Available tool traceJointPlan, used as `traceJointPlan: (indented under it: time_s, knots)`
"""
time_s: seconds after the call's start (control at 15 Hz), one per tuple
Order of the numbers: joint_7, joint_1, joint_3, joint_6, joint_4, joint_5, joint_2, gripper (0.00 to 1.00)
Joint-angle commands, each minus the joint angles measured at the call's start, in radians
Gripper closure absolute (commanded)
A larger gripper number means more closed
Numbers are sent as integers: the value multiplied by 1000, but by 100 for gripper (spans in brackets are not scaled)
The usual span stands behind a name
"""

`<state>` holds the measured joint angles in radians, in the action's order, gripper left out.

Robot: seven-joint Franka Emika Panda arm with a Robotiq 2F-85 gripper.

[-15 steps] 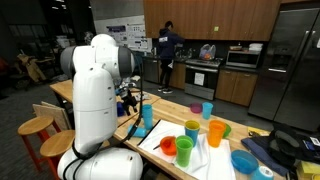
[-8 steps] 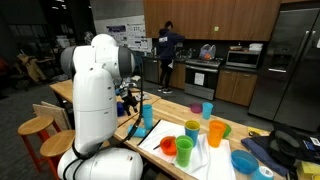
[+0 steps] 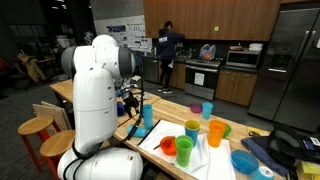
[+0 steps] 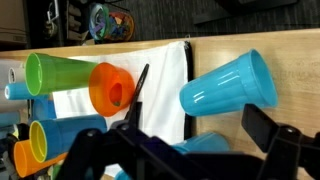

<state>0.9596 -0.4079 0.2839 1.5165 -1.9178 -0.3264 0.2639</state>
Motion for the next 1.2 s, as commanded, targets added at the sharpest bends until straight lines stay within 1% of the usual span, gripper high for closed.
traceJointPlan:
  time_s: [0.0,0.33,0.67,0.93,1.13]
  knots:
    - [-49,-17,0,-45,-4,-30,0,0]
    - [-141,-31,15,-62,-11,-36,0,0]
    - [-189,-62,36,-87,-15,-33,1,0]
    - [-161,-84,46,-86,-38,-25,-1,0]
    - [-169,-79,45,-64,-76,-14,-8,0]
